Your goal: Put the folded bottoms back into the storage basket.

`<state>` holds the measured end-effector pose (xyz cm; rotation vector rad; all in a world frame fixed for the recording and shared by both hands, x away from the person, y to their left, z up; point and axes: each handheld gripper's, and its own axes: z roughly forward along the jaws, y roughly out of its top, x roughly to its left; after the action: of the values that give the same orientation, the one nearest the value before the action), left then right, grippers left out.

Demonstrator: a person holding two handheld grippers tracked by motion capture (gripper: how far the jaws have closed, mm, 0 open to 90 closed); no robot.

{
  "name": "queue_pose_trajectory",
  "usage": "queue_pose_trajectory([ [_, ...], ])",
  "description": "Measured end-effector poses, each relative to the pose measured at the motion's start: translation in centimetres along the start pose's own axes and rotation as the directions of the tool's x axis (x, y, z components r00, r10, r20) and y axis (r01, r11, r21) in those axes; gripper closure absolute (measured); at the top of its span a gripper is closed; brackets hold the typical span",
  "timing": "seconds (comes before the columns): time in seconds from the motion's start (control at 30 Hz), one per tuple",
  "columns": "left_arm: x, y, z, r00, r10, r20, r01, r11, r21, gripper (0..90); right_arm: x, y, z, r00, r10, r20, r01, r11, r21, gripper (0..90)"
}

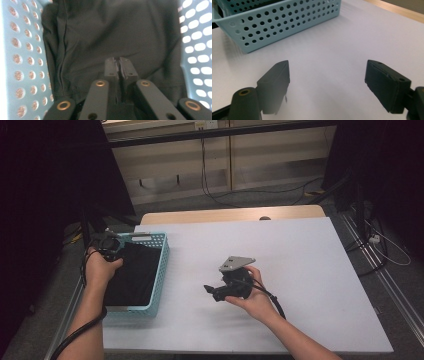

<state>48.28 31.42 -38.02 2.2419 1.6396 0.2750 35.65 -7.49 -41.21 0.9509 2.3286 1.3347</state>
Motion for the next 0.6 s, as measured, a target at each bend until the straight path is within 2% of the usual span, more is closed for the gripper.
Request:
queue_pose_trajectory([
  [0.13,0.3,-0.6,1.6,0.9992,0.012,-0.038,-0.01,0.9989,0.046,90.0,-0.5,-0.7,-0.2,0.9999,0.008,0.012,-0.008,1.0,0.008,19.3],
  [0.23,0.8,-1.3,2.6,0.9984,-0.012,-0.056,0.016,0.9964,0.083,90.0,-0.6,-1.0,-0.4,0.9998,0.005,0.019,-0.005,1.0,0.011,18.9],
  [0.27,0.9,-1.6,2.8,0.9981,-0.024,-0.057,0.028,0.9971,0.071,90.0,-0.6,-1.1,-0.5,0.9998,0.005,0.017,-0.005,1.0,0.01,18.9],
  [0.3,1.1,-1.8,2.8,0.9982,-0.03,-0.051,0.034,0.9967,0.074,90.0,-0.6,-1.2,-0.6,0.9999,0.004,0.016,-0.004,1.0,0.008,18.9],
  [0.33,1.2,-1.8,2.6,0.9982,-0.033,-0.051,0.038,0.9945,0.098,90.0,-0.6,-1.2,-0.7,0.9999,0.002,0.016,-0.002,1.0,0.007,18.9],
  [0.4,1.2,-2.2,2.5,0.997,-0.031,-0.071,0.04,0.99,0.135,90.0,-0.6,-1.4,-0.8,0.9999,0.0,0.017,0.0,1.0,0.008,18.7],
  [0.43,1.2,-2.4,2.5,0.9964,-0.049,-0.069,0.057,0.9905,0.125,90.0,-0.6,-1.5,-0.9,0.9998,-0.002,0.018,0.001,1.0,0.014,18.0],
  [0.5,1.2,-2.8,2.3,0.9972,-0.043,-0.061,0.051,0.9891,0.138,90.0,-0.6,-1.5,-1.1,0.9998,-0.007,0.019,0.007,1.0,0.017,17.7],
  [0.57,1.2,-2.8,2.0,0.9966,-0.051,-0.064,0.059,0.9908,0.122,90.0,-0.6,-1.6,-1.2,0.9998,-0.007,0.019,0.007,1.0,0.008,17.7],
  [0.6,1.4,-2.8,1.8,0.9956,-0.064,-0.068,0.07,0.9933,0.092,90.0,-0.6,-1.7,-1.3,0.9998,-0.009,0.02,0.009,1.0,0.007,17.7],
])
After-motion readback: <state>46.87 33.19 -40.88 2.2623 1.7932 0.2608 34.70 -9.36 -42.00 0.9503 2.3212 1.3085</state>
